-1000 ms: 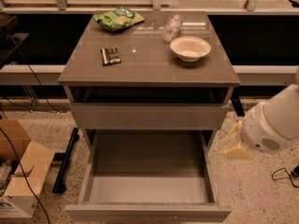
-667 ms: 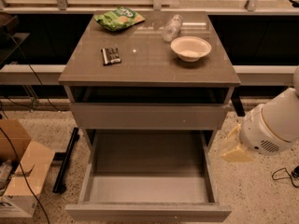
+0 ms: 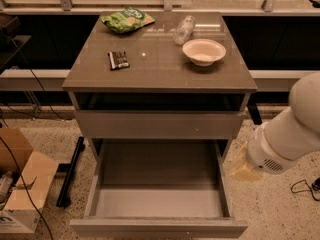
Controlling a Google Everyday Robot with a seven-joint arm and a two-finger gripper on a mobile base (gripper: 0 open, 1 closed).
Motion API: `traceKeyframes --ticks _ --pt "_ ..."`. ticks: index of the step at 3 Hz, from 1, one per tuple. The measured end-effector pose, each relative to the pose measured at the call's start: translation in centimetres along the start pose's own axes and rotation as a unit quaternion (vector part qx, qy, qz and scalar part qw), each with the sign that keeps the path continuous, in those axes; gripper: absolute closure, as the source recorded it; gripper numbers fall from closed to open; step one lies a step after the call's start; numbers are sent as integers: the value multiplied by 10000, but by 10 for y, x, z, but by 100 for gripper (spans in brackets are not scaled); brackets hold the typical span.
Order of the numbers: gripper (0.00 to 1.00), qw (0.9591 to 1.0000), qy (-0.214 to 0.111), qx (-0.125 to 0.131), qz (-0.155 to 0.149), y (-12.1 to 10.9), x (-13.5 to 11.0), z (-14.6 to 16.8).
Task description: Close middle drawer
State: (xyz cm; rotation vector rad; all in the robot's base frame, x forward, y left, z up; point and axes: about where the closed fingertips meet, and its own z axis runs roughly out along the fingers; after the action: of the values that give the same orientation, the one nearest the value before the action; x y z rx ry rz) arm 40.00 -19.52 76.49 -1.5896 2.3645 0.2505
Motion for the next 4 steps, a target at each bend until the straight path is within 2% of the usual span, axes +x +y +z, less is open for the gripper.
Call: traceKeyframes --ticks 1,2,3,4 --pt "100 9991 343 -113 214 8 31 63" --pt "100 9974 443 -286 500 18 61 107" --pt "100 9920 233 -595 1092 34 96 160" --pt "100 9790 -102 -929 1814 46 130 225"
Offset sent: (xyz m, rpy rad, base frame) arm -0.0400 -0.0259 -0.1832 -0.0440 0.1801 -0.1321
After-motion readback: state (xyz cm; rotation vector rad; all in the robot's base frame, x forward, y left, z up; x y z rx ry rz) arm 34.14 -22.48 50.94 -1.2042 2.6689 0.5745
